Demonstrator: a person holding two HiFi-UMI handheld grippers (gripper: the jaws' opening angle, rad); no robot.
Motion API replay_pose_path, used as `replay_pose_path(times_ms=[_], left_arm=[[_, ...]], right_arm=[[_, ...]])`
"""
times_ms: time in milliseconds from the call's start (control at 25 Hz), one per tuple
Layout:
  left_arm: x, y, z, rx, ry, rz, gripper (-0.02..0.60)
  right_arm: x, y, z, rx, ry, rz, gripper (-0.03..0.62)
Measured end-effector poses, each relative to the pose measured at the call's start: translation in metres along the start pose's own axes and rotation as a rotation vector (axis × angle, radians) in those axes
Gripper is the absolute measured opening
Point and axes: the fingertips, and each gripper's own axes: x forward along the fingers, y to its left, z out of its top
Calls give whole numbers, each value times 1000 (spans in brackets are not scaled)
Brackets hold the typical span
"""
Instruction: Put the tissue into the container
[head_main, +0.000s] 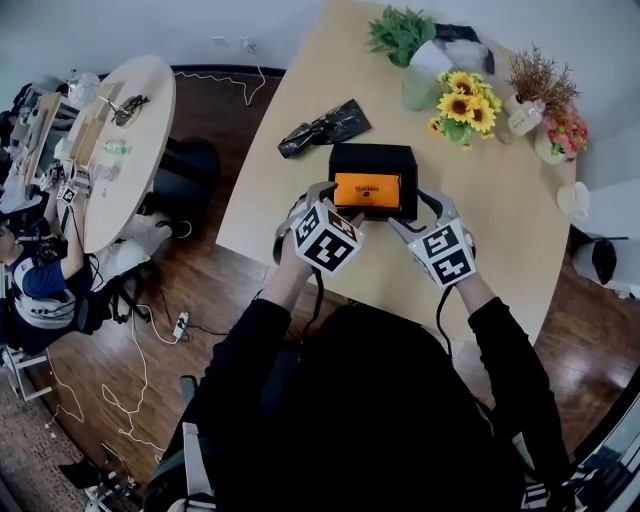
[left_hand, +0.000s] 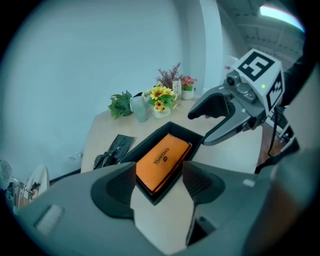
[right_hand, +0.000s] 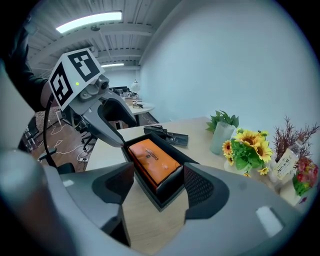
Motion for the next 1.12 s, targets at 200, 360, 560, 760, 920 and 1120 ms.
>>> replay_pose_path(times_ms=[200,360,560,760,920,1120], left_arm=[[-24,-19,20,-20,-95,16,276],[-45,-37,43,-38,-184,43,272],[-67,-73,75,-12,-311,37,270],[-82,-117,101,17,-379,24,268],[-100,-148,119,27,-460,38,264],[-113,-181,129,5,-513,42,261]], right_arm=[[-23,6,4,-9,-47,-7,311],[-46,4,1,-1,-74,-21,308],[-78,0,-8,6,-114,-45,304],[-114,-7,-19,18,-145,-74,304],[-144,-15,-30,39,-175,-112,299],[-189,-25,-41,74,-238,-162,295]])
